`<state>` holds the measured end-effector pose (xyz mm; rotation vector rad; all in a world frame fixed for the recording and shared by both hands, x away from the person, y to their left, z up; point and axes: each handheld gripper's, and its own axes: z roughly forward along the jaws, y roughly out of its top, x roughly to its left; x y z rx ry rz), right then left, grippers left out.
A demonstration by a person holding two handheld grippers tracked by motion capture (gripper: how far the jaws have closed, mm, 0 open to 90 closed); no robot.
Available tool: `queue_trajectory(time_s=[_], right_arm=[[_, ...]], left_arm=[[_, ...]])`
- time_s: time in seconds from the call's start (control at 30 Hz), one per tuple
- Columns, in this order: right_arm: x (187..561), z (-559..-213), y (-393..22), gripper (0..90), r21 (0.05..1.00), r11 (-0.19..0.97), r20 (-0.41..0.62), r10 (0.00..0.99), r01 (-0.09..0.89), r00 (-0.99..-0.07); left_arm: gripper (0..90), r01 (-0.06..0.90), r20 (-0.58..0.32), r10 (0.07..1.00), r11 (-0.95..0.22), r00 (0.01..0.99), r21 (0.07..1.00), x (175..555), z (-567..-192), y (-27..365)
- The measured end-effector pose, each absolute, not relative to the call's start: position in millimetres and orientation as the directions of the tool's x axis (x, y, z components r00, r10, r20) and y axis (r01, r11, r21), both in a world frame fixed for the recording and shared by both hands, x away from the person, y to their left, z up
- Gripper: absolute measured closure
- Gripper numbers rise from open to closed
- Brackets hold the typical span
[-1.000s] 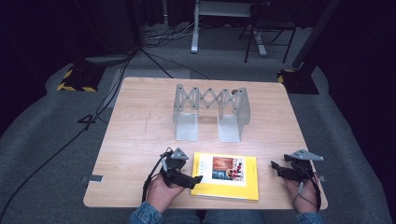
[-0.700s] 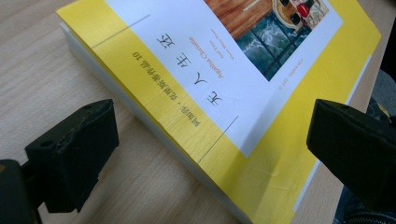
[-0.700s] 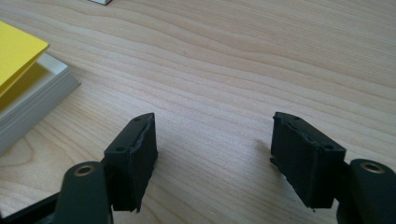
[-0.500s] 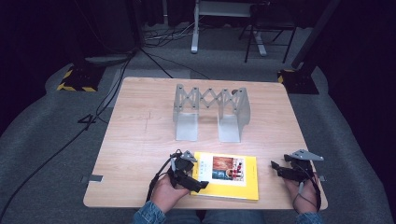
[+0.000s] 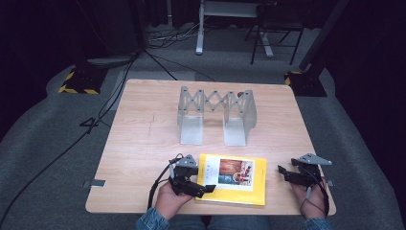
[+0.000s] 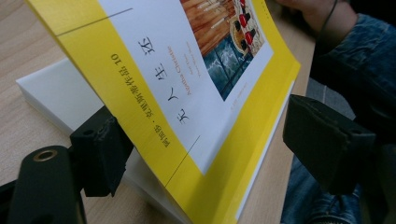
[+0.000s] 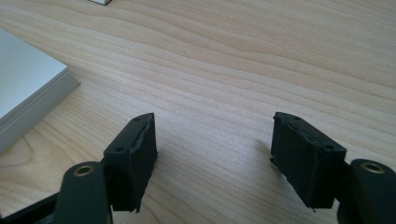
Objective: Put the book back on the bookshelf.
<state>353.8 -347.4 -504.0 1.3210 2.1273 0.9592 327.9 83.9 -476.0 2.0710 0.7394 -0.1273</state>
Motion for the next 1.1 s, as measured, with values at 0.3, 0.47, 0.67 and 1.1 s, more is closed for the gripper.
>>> queue_trajectory(time_s=[0.3, 0.47, 0.67, 1.1], right_arm=[[352, -504, -346, 31.8, 0.760, 0.315, -0.040, 0.896, 0.568, -0.443], [346, -503, -344, 39.3, 0.766, 0.341, -0.070, 0.887, 0.545, -0.457], [330, -496, -341, 46.5, 0.762, 0.419, -0.161, 0.861, 0.494, -0.482], [272, -454, -321, 37.7, 0.853, 0.415, -0.168, 0.792, 0.316, -0.587]], left_arm=[[59.0, 0.606, -0.378, 0.510, -0.416, 0.773, 0.678, 334, -487, 84], [73.2, 0.619, -0.404, 0.499, -0.409, 0.767, 0.671, 334, -484, 87], [86.1, 0.637, -0.443, 0.481, -0.386, 0.756, 0.667, 333, -478, 89], [89.4, 0.562, -0.375, 0.447, -0.425, 0.812, 0.710, 330, -423, 68]])
